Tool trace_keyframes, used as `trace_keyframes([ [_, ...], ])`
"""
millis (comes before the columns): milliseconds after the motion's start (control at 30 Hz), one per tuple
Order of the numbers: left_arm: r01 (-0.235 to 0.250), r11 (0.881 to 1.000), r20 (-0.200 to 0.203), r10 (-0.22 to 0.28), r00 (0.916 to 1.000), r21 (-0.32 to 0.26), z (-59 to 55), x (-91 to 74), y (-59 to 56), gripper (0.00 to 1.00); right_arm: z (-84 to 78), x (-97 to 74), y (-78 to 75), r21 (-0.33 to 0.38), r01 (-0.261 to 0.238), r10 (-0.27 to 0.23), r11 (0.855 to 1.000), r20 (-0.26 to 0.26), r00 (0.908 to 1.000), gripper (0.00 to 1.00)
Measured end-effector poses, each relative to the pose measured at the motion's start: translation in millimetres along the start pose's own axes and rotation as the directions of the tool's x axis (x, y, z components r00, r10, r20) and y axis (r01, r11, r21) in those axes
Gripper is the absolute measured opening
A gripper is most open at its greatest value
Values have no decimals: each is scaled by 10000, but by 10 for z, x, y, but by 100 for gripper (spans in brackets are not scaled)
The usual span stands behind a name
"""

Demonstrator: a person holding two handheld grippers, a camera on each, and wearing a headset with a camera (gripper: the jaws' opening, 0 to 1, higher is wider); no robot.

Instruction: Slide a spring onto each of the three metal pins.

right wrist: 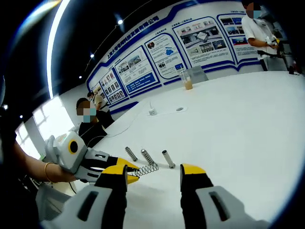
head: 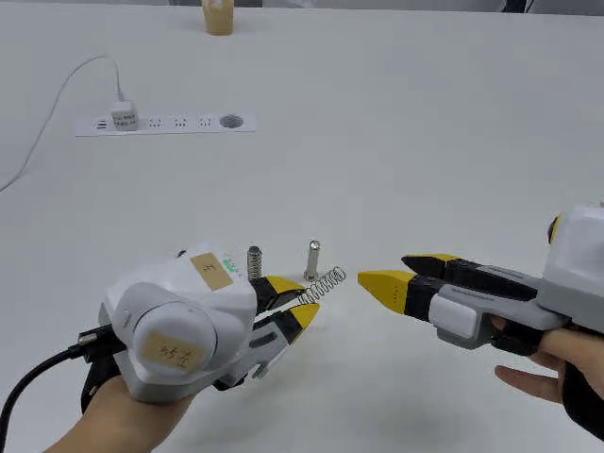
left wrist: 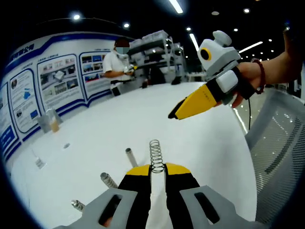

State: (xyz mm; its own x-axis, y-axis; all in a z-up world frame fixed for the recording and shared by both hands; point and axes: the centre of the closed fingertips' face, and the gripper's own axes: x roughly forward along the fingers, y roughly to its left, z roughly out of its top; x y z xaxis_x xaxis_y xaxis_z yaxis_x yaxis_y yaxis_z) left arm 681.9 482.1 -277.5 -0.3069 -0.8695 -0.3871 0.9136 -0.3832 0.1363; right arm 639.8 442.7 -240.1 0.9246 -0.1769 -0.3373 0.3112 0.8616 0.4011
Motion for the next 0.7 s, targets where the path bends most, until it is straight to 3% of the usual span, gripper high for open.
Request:
trace_keyframes([
  [267, -168, 9999, 766, 169, 9969, -27, 180, -152, 21, 10, 75, 86, 128, 683, -632, 629, 9957, 68, 9980, 43],
  [700, -41, 9999, 1667, 66, 9860, -157, 364, -311, -17, 10, 156, 158, 320, 1655, -1644, 1617, 9724, 298, 9864, 32],
])
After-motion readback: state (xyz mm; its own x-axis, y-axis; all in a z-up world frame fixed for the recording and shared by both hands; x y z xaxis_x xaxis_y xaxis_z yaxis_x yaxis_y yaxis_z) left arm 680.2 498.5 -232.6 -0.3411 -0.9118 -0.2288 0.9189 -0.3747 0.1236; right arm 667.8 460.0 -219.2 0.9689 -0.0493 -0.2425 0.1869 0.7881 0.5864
